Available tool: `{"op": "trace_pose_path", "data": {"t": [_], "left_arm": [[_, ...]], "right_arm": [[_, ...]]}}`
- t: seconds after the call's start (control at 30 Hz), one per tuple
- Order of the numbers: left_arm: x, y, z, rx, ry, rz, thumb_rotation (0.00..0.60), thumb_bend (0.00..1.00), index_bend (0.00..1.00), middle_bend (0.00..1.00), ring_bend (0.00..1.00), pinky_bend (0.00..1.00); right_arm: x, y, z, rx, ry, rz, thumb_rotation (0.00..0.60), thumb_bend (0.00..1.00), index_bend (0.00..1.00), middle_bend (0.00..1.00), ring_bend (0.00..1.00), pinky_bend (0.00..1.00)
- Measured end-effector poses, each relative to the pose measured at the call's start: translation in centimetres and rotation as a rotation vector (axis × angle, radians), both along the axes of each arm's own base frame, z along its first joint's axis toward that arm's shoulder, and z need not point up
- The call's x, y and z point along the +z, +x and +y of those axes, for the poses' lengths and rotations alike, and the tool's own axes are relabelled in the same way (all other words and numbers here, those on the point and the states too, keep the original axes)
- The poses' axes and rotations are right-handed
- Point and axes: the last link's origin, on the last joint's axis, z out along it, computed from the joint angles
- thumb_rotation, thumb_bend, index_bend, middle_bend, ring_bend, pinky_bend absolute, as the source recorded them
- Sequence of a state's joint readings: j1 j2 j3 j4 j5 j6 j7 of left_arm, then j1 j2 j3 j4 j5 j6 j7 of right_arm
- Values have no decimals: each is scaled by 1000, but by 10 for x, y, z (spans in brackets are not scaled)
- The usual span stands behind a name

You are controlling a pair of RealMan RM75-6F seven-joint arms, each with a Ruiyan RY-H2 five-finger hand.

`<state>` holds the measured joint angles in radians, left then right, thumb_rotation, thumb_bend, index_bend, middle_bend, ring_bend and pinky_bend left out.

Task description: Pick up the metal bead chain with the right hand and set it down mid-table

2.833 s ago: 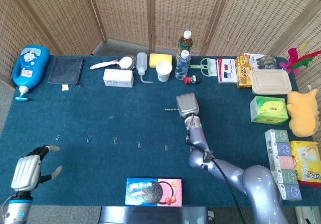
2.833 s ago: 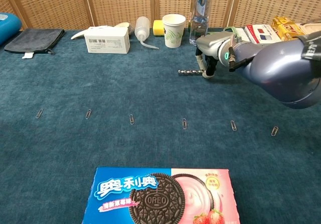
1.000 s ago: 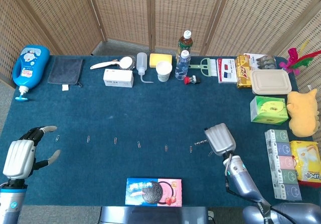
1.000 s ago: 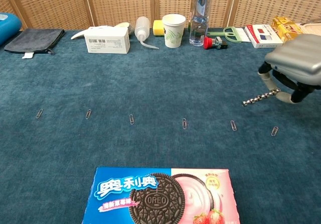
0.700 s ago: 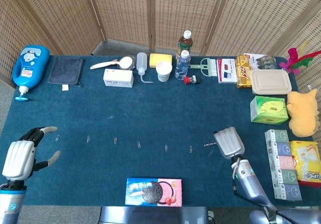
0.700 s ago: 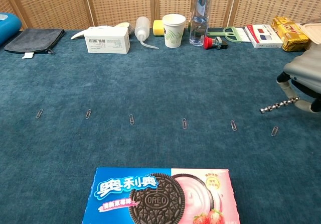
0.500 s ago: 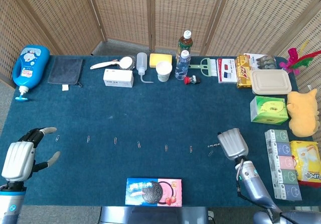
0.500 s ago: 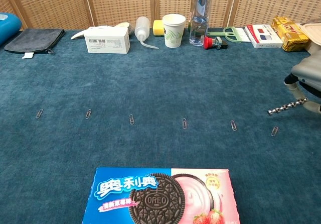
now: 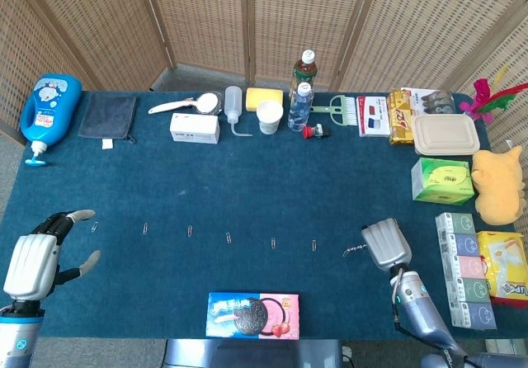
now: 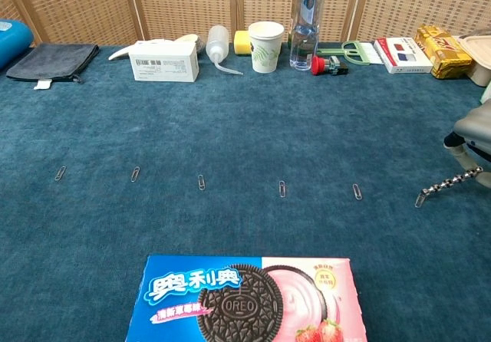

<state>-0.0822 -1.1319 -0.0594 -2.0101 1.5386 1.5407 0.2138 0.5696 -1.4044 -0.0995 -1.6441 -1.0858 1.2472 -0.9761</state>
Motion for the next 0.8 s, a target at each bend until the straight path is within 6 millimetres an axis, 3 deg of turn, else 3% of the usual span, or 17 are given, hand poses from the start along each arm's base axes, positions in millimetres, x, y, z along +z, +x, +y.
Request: {"op": "trace_pose_path", "data": {"t": [0.5,0.8], "left_arm": [[0,-1,-3,-1,-4,-5,600,392,268,330,266,390],[0,-2,-5,3,-3,-8,600,392,264,330,265,390]], "right_arm": [[-1,-2,-1,-5,1,8,600,513,672,786,919,726],[8,23,-9,22,-24,-78,600,513,670,787,919,726]]}}
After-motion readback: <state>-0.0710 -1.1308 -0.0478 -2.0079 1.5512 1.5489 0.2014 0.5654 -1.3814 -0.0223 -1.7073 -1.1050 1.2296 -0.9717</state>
